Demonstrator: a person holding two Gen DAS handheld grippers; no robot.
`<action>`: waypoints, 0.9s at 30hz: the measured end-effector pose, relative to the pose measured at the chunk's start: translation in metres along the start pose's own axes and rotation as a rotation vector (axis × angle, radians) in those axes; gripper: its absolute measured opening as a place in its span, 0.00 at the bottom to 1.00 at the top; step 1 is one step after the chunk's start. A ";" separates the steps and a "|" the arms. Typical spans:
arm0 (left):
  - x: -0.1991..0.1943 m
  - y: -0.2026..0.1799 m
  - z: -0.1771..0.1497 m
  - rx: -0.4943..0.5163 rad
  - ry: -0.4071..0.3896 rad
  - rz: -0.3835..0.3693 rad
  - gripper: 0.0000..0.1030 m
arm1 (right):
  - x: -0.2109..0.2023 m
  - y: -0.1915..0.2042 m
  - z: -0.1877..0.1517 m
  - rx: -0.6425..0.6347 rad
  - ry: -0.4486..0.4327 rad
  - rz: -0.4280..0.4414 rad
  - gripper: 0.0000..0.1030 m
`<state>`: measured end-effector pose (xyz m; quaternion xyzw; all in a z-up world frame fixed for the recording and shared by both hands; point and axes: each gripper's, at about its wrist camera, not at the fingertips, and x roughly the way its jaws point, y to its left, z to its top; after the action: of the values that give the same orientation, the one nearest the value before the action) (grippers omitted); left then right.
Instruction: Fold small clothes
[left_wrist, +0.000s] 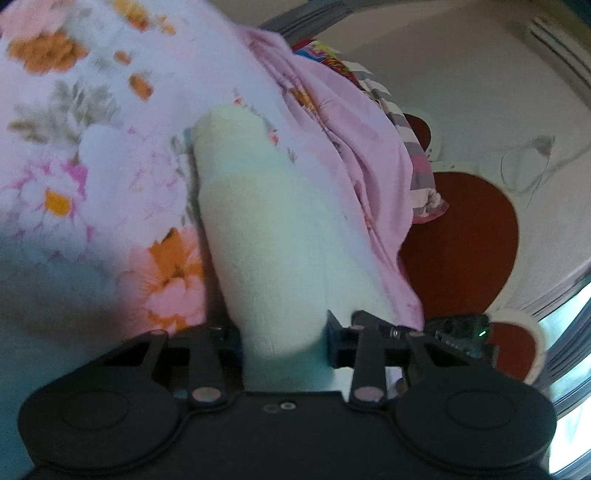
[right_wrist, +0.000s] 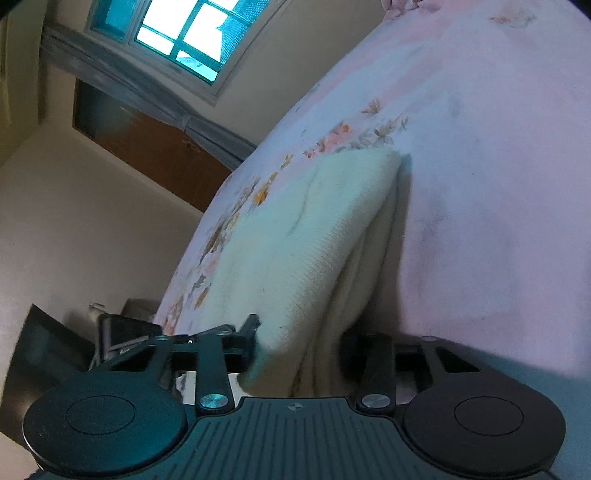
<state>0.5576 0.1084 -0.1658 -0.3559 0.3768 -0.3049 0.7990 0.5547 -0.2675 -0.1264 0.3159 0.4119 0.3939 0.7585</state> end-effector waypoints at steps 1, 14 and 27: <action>-0.002 -0.005 -0.002 0.010 -0.012 0.008 0.33 | -0.001 0.006 -0.001 -0.024 -0.004 -0.006 0.32; -0.140 -0.152 -0.030 0.243 -0.166 -0.110 0.31 | -0.100 0.176 -0.039 -0.303 -0.125 0.112 0.30; -0.174 -0.113 -0.015 0.177 -0.171 -0.034 0.31 | -0.032 0.209 -0.045 -0.276 -0.058 0.136 0.31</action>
<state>0.4279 0.1715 -0.0158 -0.3148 0.2728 -0.3191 0.8513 0.4340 -0.1854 0.0332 0.2469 0.3096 0.4879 0.7779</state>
